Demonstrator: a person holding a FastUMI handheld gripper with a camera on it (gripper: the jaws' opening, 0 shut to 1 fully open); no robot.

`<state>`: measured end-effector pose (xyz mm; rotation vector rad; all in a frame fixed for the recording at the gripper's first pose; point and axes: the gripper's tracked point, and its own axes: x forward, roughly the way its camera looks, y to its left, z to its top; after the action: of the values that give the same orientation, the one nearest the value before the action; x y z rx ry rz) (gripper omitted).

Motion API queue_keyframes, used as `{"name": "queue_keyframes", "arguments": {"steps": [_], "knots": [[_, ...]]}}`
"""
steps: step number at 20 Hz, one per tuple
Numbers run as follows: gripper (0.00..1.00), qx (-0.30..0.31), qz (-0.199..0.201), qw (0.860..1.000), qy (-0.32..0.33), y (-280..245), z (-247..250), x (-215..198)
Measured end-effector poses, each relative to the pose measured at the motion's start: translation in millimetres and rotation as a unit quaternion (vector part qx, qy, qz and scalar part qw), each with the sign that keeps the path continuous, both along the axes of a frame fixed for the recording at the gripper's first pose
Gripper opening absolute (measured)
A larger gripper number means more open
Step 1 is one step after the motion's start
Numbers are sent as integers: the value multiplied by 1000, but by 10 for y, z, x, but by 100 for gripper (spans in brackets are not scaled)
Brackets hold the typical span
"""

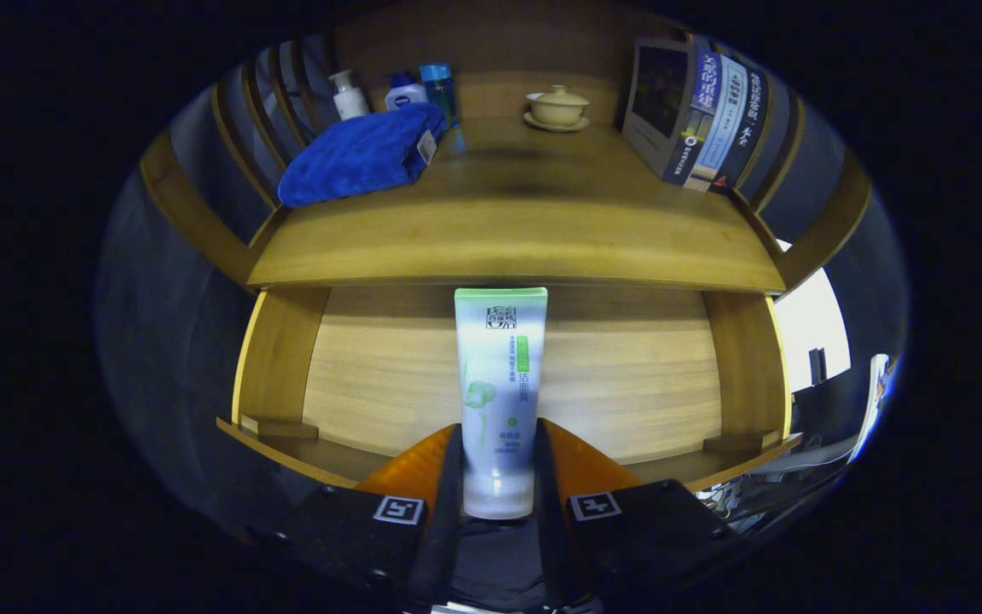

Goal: Pull open the drawer, take out the items inside it, and place them on the countertop above the cabinet.

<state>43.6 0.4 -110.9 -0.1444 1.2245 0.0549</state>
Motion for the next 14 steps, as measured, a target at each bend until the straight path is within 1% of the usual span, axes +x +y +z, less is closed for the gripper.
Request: {"name": "queue_keyframes", "arguments": {"steps": [3, 6, 10, 14], "knots": [[48, 6, -2, 1000, -9, -1, 147, -53], [48, 8, -2, 1000, -23, -3, 298, 27], [48, 7, -3, 999, -39, 33, 394, 290], [48, 17, 1, 999, -47, 198, 434, 647]]}}
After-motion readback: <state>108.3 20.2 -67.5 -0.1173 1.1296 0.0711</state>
